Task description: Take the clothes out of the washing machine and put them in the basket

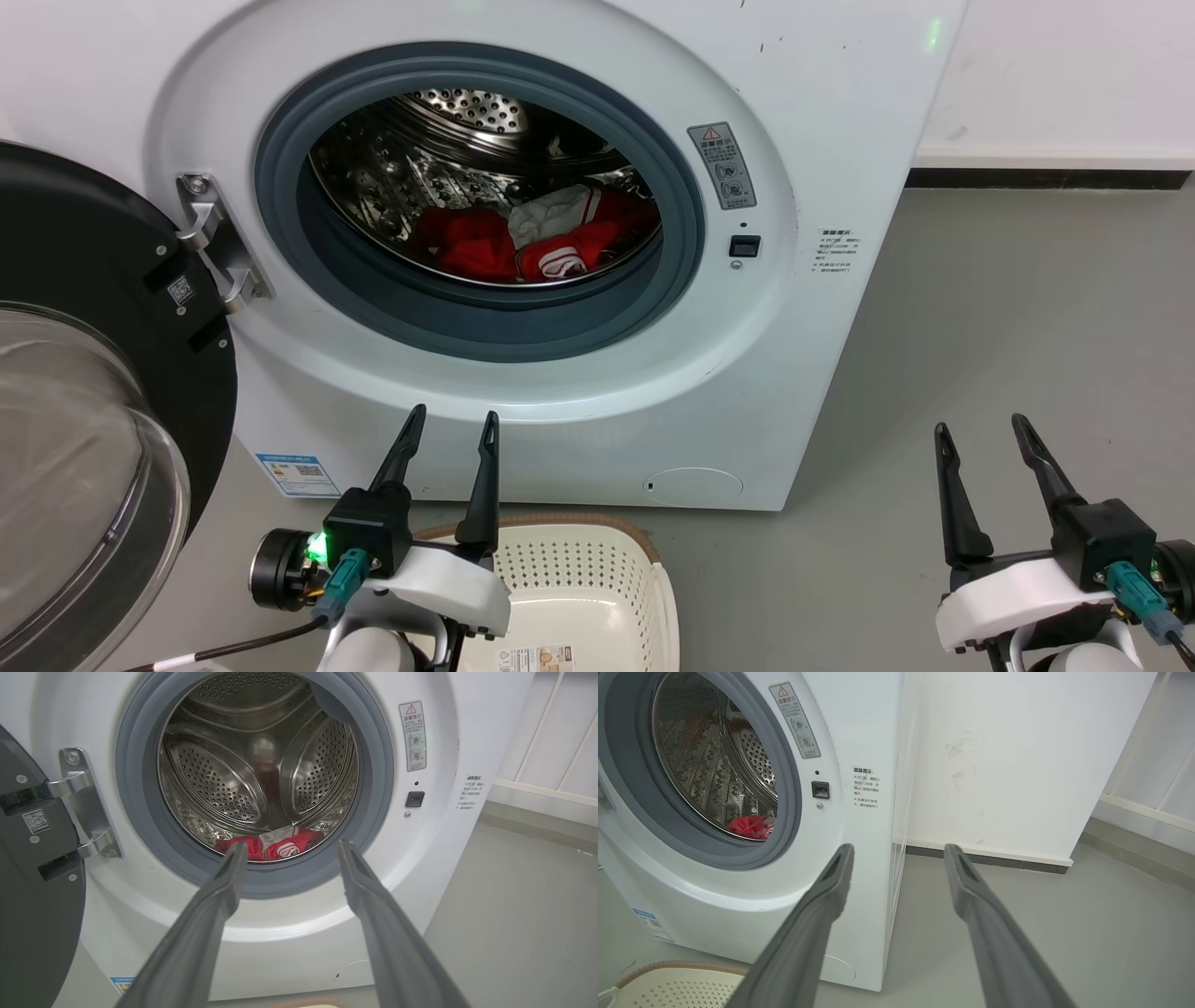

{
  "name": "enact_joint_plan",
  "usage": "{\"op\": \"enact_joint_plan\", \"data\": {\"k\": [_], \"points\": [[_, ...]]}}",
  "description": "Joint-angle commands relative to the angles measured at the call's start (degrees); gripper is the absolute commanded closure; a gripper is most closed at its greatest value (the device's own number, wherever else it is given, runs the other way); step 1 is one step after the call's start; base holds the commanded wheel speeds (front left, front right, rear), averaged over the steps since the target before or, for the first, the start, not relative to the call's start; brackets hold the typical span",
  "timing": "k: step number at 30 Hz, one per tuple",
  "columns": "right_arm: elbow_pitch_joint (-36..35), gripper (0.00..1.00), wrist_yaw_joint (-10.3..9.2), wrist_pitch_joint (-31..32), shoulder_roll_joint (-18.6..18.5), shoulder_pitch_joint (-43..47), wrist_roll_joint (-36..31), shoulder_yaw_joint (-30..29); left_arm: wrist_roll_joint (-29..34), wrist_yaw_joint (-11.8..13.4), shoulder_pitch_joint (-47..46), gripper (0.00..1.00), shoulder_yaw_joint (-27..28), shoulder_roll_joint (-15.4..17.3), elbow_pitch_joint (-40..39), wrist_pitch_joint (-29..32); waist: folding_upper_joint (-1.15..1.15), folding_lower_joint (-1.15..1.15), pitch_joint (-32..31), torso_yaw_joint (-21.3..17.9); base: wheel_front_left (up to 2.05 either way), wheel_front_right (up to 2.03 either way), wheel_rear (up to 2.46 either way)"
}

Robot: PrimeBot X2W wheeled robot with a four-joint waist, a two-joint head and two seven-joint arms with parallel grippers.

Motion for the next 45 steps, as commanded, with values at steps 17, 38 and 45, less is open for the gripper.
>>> {"op": "enact_joint_plan", "data": {"k": [17, 38, 45], "points": [[-1.6, 0.00, -0.02, -0.1, -0.2, -3.1, 1.0, 0.2, 0.0, 0.8, -6.0, 0.00, 0.3, 0.1, 0.6, -0.2, 0.00, 0.00, 5.5, 0.1, 0.00, 0.00, 0.00], [-9.9, 0.00, -0.03, -0.1, -0.1, -11.6, 2.8, 4.7, 1.9, -1.7, -34.2, 0.00, 5.5, 2.2, 17.5, -0.1, 0.00, 0.00, 25.0, -5.5, 0.00, 0.00, 0.00], [-9.9, 0.00, -0.03, -0.1, -0.1, -13.1, 4.8, 6.5, 1.4, -3.0, -45.8, 0.00, 6.3, 5.1, 29.9, -0.1, 0.00, 0.00, 29.3, -8.5, 0.00, 0.00, 0.00]]}}
